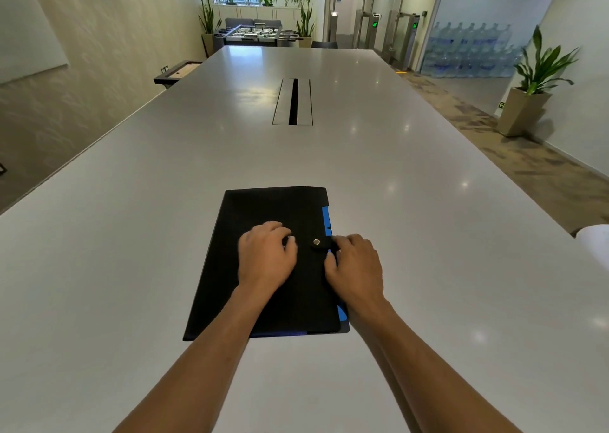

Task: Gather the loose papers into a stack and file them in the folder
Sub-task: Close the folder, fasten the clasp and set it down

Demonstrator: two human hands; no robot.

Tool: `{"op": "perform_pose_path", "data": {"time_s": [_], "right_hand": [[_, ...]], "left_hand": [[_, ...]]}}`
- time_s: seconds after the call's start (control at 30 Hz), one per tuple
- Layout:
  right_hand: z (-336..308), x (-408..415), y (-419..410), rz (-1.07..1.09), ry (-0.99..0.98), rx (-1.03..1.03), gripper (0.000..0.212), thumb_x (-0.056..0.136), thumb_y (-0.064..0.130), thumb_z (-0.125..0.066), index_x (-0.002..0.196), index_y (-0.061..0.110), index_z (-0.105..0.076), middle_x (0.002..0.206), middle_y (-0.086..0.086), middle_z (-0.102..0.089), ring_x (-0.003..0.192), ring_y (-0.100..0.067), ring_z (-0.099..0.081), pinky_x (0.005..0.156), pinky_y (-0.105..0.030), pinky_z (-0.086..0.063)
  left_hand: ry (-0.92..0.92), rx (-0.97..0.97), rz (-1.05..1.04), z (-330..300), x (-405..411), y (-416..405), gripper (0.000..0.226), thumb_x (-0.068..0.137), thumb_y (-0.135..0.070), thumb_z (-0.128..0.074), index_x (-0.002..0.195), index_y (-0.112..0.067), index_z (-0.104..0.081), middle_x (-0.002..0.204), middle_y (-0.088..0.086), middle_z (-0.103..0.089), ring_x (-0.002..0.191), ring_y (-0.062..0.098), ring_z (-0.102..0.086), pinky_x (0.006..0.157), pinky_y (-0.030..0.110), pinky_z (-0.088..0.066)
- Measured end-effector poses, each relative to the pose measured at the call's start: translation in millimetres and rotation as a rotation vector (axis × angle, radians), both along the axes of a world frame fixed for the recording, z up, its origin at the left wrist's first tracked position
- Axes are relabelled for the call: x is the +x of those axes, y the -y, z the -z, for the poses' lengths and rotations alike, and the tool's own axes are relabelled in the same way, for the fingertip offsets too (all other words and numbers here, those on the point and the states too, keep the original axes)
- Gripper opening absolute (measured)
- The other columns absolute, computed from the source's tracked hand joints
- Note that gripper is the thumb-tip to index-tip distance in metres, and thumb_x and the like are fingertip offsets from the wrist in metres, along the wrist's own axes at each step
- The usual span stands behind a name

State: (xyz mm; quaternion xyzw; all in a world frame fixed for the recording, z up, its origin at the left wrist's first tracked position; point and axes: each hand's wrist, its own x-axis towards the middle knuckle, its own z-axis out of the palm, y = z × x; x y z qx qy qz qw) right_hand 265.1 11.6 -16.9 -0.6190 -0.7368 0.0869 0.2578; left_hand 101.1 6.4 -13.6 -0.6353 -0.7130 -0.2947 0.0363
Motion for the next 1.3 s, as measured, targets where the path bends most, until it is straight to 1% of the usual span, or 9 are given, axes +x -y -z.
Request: {"op": "perform_pose_path", "data": {"time_s": [0.17,0.3,0.43,0.6,0.67,0.8,0.93,1.13,1.3], "right_hand": [[-18.6,9.8,8.8,0.052,-0.178,-0.276,0.041,0.087,0.047,-0.055,0.116,0.019,-0.063,0.095,0.001,-0.069,0.077,-0.009,-0.056,0.06,-0.022,-0.04],[-24.8,11.5,13.6,0.008,-0.19,-0.338,0.054,0.082,0.059,-0.057,0.118,0.019,-0.06,0.083,0.009,-0.061,0.068,-0.003,-0.05,0.053,-0.018,-0.033],[-26.3,14.9,12.6,0.038,-0.437,-0.482,0.074,0.081,0.056,-0.063,0.138,0.015,-0.043,0.132,-0.008,-0.055,0.113,-0.023,-0.057,0.088,-0.037,-0.052],[-28.3,13.4,8.0,0.001,-0.847,-0.639,0.035,0.082,0.037,-0.071,0.103,0.011,-0.061,0.096,-0.009,-0.072,0.077,-0.016,-0.073,0.057,-0.024,-0.056],[-27.8,10.0,5.5,-0.009,-0.927,-0.688,0.031,0.085,0.028,-0.07,0.108,0.017,-0.054,0.099,-0.007,-0.071,0.081,-0.019,-0.073,0.062,-0.029,-0.059],[-22.9,2.1,-2.0,-0.047,-0.99,-0.75,0.037,0.089,0.02,-0.066,0.118,0.025,-0.044,0.11,-0.005,-0.065,0.093,-0.023,-0.07,0.073,-0.037,-0.061],[-26.8,-9.3,-23.4,-0.051,-1.124,-0.693,0.043,0.086,0.016,-0.069,0.121,0.026,-0.047,0.11,-0.01,-0.069,0.089,-0.027,-0.073,0.077,-0.048,-0.06],[-38.4,-45.8,-80.0,-0.071,-1.216,-0.554,0.045,0.082,0.013,-0.073,0.117,0.028,-0.05,0.108,-0.011,-0.069,0.084,-0.024,-0.074,0.065,-0.04,-0.061],[-44.6,-87.3,-138.5,-0.075,-1.209,-0.532,0.043,0.083,0.016,-0.073,0.118,0.028,-0.05,0.11,-0.007,-0.068,0.089,-0.023,-0.072,0.071,-0.042,-0.062]], "left_hand": [[0.155,-0.263,-0.278,-12.1,-21.0,23.5,0.062,0.086,-0.049,-0.055,0.142,-0.028,-0.037,0.154,0.006,-0.03,0.142,0.028,-0.024,0.11,0.057,-0.023],[0.286,-0.321,-0.333,-24.0,-31.6,29.2,0.073,0.084,-0.054,-0.057,0.146,-0.027,-0.029,0.155,0.01,-0.027,0.139,0.032,-0.029,0.107,0.057,-0.029],[0.557,-0.282,-0.339,-31.9,-54.6,27.5,0.068,0.082,-0.052,-0.063,0.14,-0.026,-0.038,0.142,0.008,-0.046,0.125,0.031,-0.048,0.1,0.052,-0.04],[1.076,-0.232,-0.294,-37.4,-82.2,19.5,0.057,0.081,-0.03,-0.073,0.131,-0.022,-0.048,0.129,0.011,-0.055,0.107,0.028,-0.056,0.086,0.042,-0.052],[1.155,-0.249,-0.271,-38.3,-88.5,14.2,0.051,0.081,-0.024,-0.074,0.127,-0.021,-0.051,0.124,0.01,-0.056,0.099,0.025,-0.058,0.074,0.037,-0.053],[1.209,-0.228,-0.243,-41.5,-104.1,1.7,0.047,0.082,-0.013,-0.073,0.124,-0.02,-0.054,0.116,0.011,-0.061,0.085,0.018,-0.059,0.058,0.028,-0.046],[1.236,-0.263,-0.174,-49.2,-125.4,-14.6,0.045,0.083,-0.013,-0.071,0.124,-0.022,-0.054,0.115,0.009,-0.061,0.092,0.018,-0.058,0.064,0.031,-0.046],[1.21,-0.366,-0.032,-63.7,-155.7,-39.7,0.038,0.086,-0.016,-0.069,0.122,-0.017,-0.056,0.105,0.007,-0.069,0.094,0.024,-0.066,0.072,0.035,-0.053],[1.055,-0.267,-0.006,-64.7,-179.4,-72.2,0.05,0.088,-0.014,-0.067,0.133,-0.023,-0.045,0.113,0.004,-0.068,0.098,0.025,-0.066,0.085,0.043,-0.055]]}}
